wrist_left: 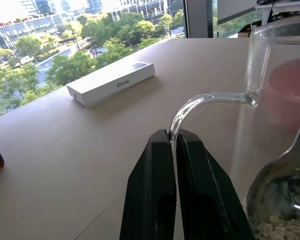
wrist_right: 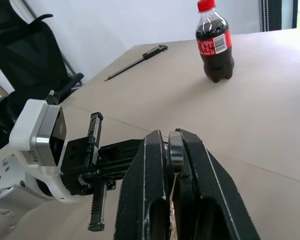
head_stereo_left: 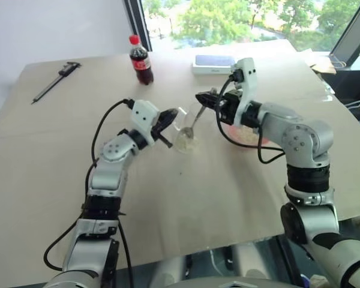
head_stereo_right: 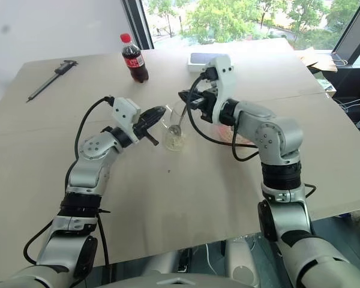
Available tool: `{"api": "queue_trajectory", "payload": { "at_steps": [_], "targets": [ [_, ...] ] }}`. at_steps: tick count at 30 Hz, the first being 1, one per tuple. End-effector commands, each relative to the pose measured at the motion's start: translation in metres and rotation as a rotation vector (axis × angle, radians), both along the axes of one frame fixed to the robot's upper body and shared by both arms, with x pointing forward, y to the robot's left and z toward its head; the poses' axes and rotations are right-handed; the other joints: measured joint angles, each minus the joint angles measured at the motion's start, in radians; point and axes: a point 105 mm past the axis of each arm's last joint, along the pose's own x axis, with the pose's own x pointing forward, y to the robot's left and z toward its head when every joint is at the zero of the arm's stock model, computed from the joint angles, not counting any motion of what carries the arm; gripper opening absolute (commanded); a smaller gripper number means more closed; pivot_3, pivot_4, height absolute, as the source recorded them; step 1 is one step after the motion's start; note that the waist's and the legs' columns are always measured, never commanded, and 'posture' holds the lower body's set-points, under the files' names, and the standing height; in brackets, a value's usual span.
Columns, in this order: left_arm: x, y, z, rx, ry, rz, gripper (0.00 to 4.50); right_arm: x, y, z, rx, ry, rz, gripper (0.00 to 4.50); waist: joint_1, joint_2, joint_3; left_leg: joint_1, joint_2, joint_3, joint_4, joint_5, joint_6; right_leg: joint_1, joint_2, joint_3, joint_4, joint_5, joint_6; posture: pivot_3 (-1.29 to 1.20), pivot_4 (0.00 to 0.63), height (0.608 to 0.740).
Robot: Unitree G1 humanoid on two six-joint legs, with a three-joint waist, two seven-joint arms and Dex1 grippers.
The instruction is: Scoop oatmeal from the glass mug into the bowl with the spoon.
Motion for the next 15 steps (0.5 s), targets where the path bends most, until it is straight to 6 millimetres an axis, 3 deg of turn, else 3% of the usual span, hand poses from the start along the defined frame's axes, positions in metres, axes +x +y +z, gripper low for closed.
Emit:
{"api": "queue_trajectory", "payload": {
  "at_steps": [1, 15],
  "targets": [
    [-0.002, -0.002, 0.01, -0.004, -0.049, -0.015, 0.07, -0.004, 0.001, 0.02, 0.079, 0.013, 0.016, 0.0, 0.0, 0.0, 0.0, 0.0, 0.0, 0.0, 0.0, 0.0, 0.0, 0.0, 0.0, 0.0, 0.0, 0.0, 0.0, 0.0, 0.15, 0.74],
    [-0.002, -0.004, 0.008, -0.005, -0.046, -0.02, 0.07, 0.007, -0.015, 0.003, 0.139, 0.289, -0.103, 0.0, -0.002, 0.0, 0.0, 0.0, 0.0, 0.0, 0.0, 0.0, 0.0, 0.0, 0.0, 0.0, 0.0, 0.0, 0.0, 0.0, 0.15, 0.74]
  ]
}}
